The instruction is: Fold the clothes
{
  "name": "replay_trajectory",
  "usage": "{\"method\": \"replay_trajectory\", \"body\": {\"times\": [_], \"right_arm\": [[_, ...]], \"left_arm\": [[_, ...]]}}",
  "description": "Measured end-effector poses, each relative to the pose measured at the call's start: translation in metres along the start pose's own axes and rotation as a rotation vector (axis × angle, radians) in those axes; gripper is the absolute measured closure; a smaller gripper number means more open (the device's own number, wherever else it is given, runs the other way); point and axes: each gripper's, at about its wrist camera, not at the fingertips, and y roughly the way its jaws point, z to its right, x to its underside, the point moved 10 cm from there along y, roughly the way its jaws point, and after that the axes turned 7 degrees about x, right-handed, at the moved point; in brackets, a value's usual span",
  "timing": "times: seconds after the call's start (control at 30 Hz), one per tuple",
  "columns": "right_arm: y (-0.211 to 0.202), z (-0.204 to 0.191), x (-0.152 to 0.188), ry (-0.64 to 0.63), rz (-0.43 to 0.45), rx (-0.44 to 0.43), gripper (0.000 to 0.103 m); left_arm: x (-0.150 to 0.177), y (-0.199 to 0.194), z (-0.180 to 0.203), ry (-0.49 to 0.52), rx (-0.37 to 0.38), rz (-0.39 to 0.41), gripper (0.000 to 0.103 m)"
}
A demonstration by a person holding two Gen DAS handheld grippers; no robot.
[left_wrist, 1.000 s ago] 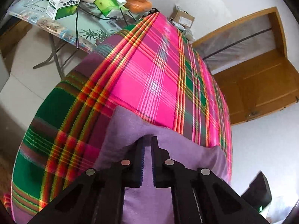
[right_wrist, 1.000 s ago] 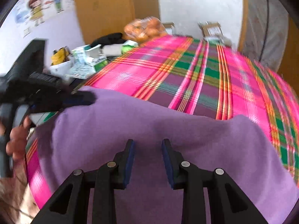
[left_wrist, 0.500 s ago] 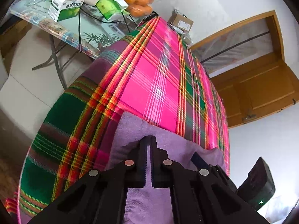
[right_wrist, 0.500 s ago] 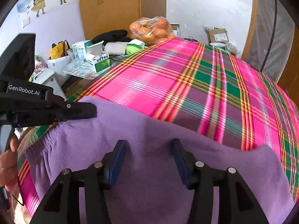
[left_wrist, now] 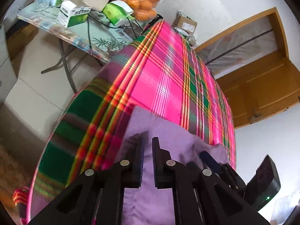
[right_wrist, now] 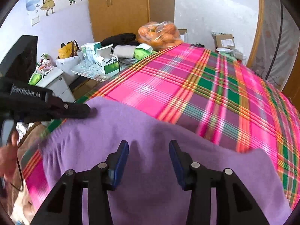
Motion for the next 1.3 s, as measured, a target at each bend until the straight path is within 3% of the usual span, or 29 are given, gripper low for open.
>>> {"method": "replay_trajectory", "body": {"times": [0.23,0.5,0.77,0.87,1.03,1.17,1.3], "right_arm": [[-0.016,-0.027,0.035,-0.061,-0.018,-0.076,0.06],[-0.01,-0.074,0.023,-0.128,0.025,-0.06,0.061],[-0.004,-0.102,0.013,-0.134,0.032,-0.109,0.079],[-0.007,-0.098,0.012,-0.078,0.025,-0.151,0.079],[-0.037,-0.101,0.014,-0.057,0.105,-0.242,0.074],[-0.053,-0.119,0.023,-0.129,0.14,-0.258,0.062],[-0.056,-0.142,0.034,-0.229,0.151,-0.231,0.06]], "left_arm": [[0.011,-0.015,-0.011,-0.023,-0.008,0.032,0.093],[0.016,-0.03,-0.03,-0.058,-0.051,0.045,0.088],[0.025,-0.041,-0.034,-0.085,-0.043,0.055,0.088],[0.028,-0.046,-0.035,-0.095,-0.04,0.058,0.088],[0.034,-0.053,-0.041,-0.119,-0.034,0.066,0.087],[0.036,-0.059,-0.044,-0.138,-0.023,0.071,0.084],[0.038,-0.059,-0.045,-0.144,-0.015,0.059,0.077]]}}
